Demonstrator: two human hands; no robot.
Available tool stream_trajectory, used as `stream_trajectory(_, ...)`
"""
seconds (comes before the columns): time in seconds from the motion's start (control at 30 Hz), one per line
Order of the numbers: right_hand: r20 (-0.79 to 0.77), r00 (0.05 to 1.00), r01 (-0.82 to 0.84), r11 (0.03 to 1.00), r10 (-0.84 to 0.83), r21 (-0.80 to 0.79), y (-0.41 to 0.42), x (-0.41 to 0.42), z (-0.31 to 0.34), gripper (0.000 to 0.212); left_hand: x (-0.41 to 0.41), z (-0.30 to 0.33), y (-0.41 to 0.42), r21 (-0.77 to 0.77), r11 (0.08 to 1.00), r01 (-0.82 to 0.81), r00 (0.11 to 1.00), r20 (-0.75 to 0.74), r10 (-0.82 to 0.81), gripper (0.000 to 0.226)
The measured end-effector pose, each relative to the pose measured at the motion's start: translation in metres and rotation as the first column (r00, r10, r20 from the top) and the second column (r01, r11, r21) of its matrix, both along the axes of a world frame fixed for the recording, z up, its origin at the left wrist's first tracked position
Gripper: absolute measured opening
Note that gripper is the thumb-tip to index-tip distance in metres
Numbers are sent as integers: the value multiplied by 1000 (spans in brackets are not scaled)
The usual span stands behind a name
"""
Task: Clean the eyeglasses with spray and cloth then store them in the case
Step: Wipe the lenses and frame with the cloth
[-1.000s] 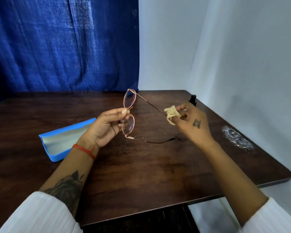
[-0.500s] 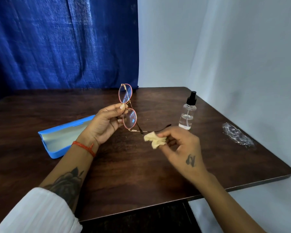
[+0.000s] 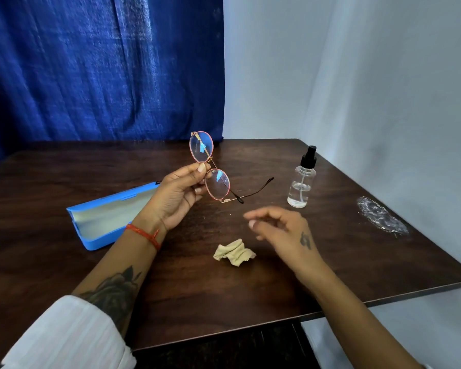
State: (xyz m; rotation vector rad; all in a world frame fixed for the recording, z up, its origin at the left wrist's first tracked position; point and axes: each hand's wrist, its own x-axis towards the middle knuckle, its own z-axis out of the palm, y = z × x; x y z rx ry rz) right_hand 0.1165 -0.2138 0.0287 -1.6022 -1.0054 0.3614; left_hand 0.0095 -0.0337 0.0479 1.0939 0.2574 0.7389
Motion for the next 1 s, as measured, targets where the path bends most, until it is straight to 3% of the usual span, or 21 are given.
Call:
stream_trajectory(0.07,-441,897,33,999,-40,-23,9,0,8,8,2,-1,-3,-1,1000,-8,1000,14,8,17)
stream_trajectory(0.13,-754,656,-62,998,39,-3,18,0,17,20,4,-2,-6,3,1000,-9,1000,24,9,16)
stream_trajectory(0.2,-883,459,-85,994,102,70,27,-1,23,19,6,-3,-10,11,1000,-4,1000,14,4,15)
stream_trajectory(0.27,-903,417,-16,995,101,103,36,-2,25,12,6,-3,-12,14,1000,1,1000,0,-1,15)
stream_trajectory(0.47,-789,614,185,970,9,155,45,5,28,5,3,1,-8,62,997,36,995,-92,-30,22)
stream_trajectory(0.63,-625,778,284,926,-70,249,39,18,28,15,-2,5,-4,20,997,80,989,-126,-77,55)
stream_trajectory(0.73,-489,867,271,912,-93,307,34,25,26,17,-2,5,-1,29,999,34,988,-153,-29,50)
stream_trajectory(0.87,-270,948,254,911,-168,325,29,33,21,23,-3,2,-1,283,959,17,951,-301,72,18)
stream_trajectory(1.0,-8,973,220,908,-232,356,25,40,15,29,-6,0,-2,521,853,28,910,-367,195,12)
